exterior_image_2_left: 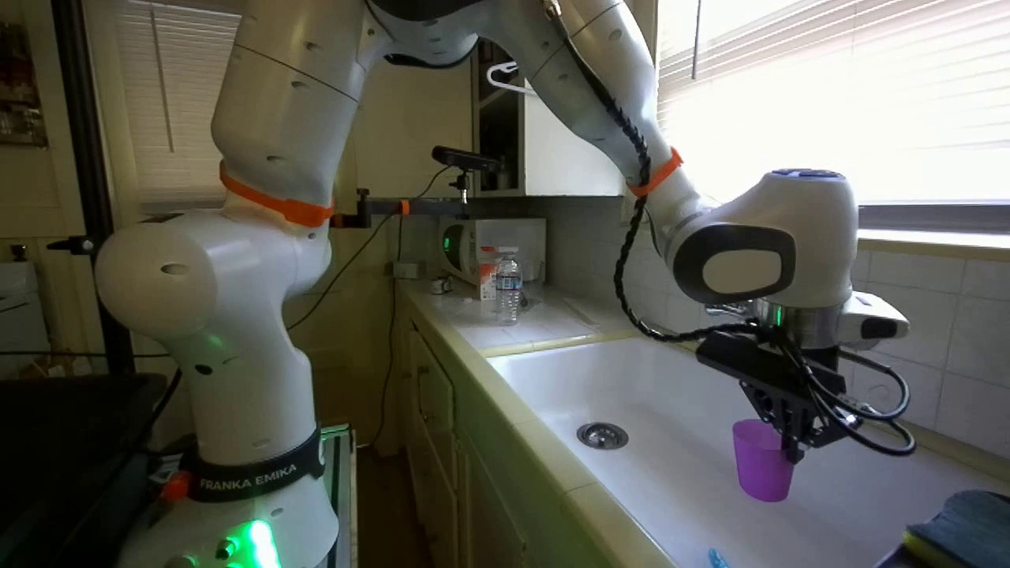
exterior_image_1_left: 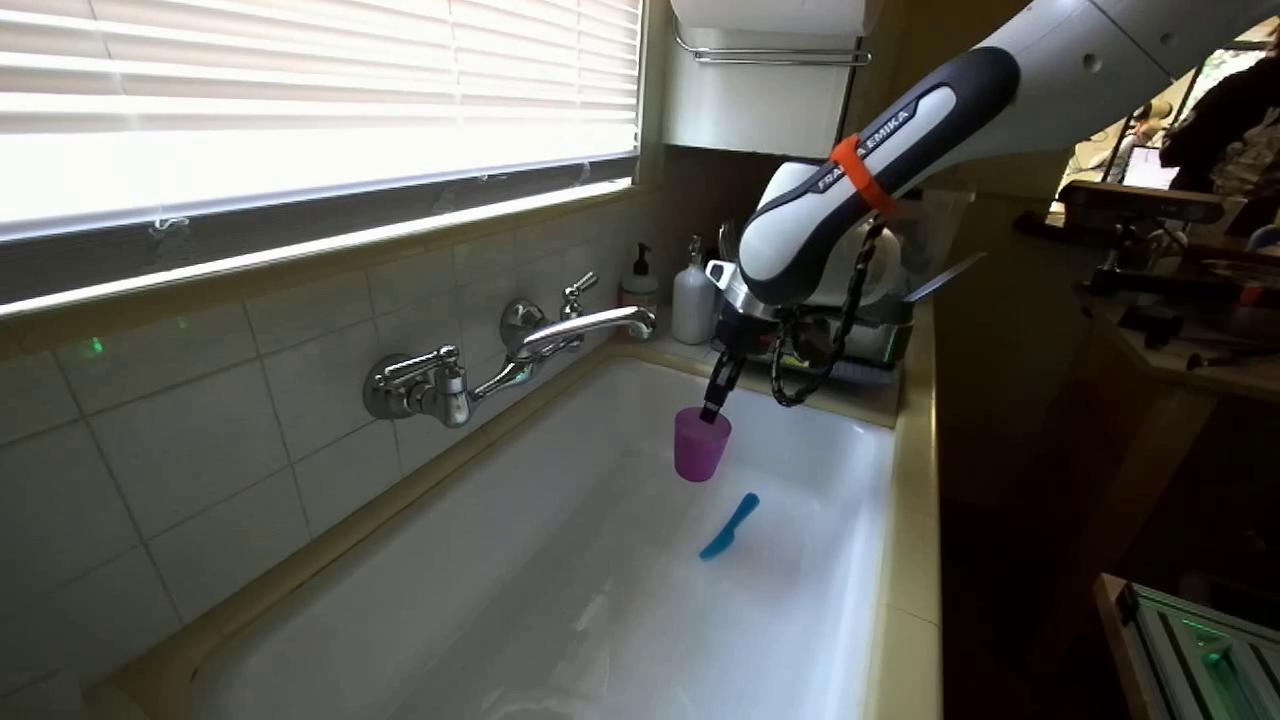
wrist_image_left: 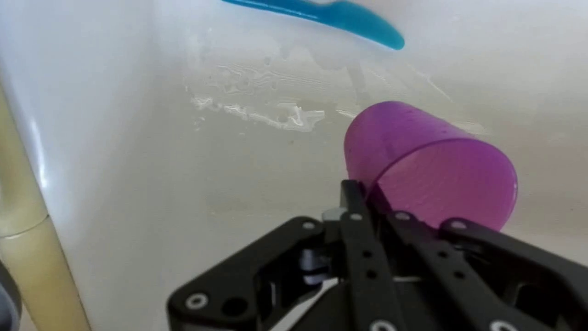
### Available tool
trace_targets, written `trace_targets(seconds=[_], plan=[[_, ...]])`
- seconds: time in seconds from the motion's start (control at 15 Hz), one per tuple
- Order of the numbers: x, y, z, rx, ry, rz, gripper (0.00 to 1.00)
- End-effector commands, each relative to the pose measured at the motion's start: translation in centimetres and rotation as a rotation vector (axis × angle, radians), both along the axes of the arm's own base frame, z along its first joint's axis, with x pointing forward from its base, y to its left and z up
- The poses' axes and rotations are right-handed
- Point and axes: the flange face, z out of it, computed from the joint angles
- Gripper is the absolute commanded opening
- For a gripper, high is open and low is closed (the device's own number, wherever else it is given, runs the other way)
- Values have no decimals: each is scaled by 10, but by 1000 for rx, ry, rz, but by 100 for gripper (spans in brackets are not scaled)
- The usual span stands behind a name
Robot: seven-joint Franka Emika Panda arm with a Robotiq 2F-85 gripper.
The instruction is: Open the tap using the faucet handle on the left, let water drop into the purple cup, close the tap and pour the contents of the paper cup into the sink
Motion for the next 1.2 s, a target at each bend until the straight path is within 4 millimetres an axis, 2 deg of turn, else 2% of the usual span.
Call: trace_targets(seconds=[0.0, 0.53, 0.8, 1.13], plan=[[9, -9, -32, 24, -9, -46, 1], [29, -24, -82, 43, 7, -132, 1], [37, -28, -99, 46, 26, -170, 1], [42, -28, -110, 58, 35, -188, 1]])
